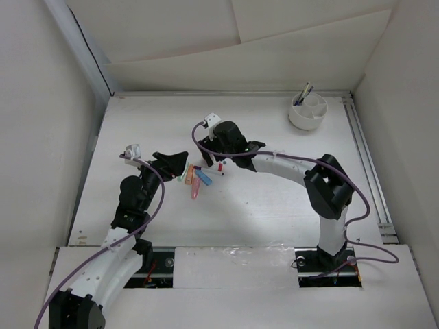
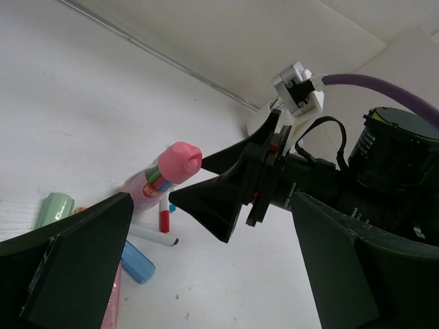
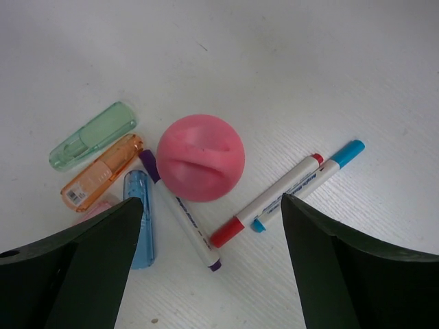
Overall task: Sort the stationery into containers
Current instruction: Pick up the stationery from the center of the board, then place the stationery in the storage box.
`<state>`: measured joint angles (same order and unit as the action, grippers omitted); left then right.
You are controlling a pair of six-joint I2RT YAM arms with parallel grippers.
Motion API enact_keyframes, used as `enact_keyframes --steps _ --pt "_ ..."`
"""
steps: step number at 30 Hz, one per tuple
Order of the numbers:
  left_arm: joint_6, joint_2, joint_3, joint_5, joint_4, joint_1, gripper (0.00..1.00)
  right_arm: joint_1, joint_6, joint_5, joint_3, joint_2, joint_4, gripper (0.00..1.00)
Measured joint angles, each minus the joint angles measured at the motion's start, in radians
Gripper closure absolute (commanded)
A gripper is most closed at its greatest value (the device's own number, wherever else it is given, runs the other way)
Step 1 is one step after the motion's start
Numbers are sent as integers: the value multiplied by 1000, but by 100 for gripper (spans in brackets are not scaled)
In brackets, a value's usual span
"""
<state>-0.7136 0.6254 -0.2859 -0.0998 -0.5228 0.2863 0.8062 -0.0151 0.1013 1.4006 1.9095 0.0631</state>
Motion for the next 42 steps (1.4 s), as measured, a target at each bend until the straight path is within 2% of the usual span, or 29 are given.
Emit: enact_keyframes --steps 5,6,10,12,13,17,22,28,31,36,42 --pt "0 6 0 -1 -1 0 0 0 0 4 64 38 5 24" --pt "0 7 0 -1 0 0 0 0 0 4 74 44 5 30" --pt "0 7 0 -1 -3 0 0 0 -1 4 108 75 5 40" --pt "0 7 0 -1 -3 0 0 0 -2 3 116 90 5 48" --pt "0 7 0 -1 -3 0 0 0 -4 3 117 95 5 57" --pt "0 7 0 -1 -3 0 0 0 -8 3 122 96 10 75" --pt "-1 7 0 -2 -3 0 0 0 -9 12 135 96 29 82" --pt "-2 7 0 -5 -3 0 0 -17 -8 53 207 89 43 83" --pt "-2 11 0 -6 -5 0 0 -67 -8 55 223 48 43 83" --pt "-2 27 0 -16 -8 0 0 -267 -13 107 228 -57 42 84" --pt "-3 28 0 -24 -12 0 0 -594 -63 225 256 -116 39 84"
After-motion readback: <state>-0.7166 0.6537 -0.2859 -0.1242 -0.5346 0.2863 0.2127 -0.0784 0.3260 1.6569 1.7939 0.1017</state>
